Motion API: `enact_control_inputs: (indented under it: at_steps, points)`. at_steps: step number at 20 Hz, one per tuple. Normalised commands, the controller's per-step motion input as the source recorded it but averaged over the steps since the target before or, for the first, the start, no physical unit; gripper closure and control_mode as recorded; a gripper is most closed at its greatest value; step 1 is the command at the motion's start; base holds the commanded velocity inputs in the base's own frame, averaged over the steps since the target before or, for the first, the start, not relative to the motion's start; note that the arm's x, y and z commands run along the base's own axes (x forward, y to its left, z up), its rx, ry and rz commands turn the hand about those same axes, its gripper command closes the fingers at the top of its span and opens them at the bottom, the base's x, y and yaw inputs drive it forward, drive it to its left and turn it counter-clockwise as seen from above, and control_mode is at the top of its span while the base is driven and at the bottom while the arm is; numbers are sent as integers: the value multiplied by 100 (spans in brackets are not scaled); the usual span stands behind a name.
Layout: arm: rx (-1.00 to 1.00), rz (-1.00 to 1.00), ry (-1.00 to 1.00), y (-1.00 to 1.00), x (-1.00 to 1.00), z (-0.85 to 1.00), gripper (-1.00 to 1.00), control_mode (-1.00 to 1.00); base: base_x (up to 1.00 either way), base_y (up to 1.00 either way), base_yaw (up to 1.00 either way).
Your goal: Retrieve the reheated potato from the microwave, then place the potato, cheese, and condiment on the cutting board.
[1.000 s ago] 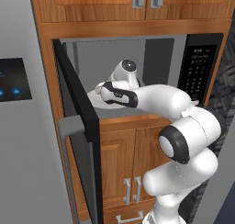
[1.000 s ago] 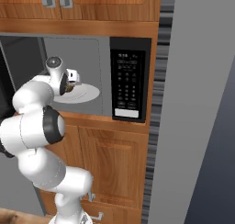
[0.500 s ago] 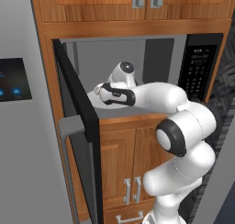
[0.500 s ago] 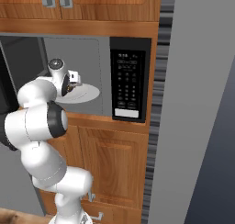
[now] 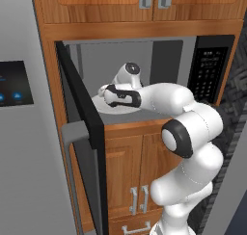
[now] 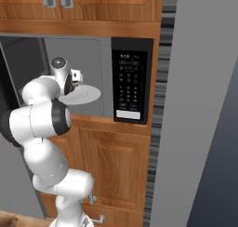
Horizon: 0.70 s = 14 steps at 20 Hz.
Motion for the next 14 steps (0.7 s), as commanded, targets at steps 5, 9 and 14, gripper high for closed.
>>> enact_control_inputs:
  at_steps: [5, 9, 14]
  points:
    - [0, 0, 0, 4, 12, -6, -100, -100, 0, 0, 0]
    - [0, 0, 3, 5, 0, -17, -100, -100, 0, 0, 0]
    - [0, 0, 4, 9, -4, -22, -100, -100, 0, 0, 0]
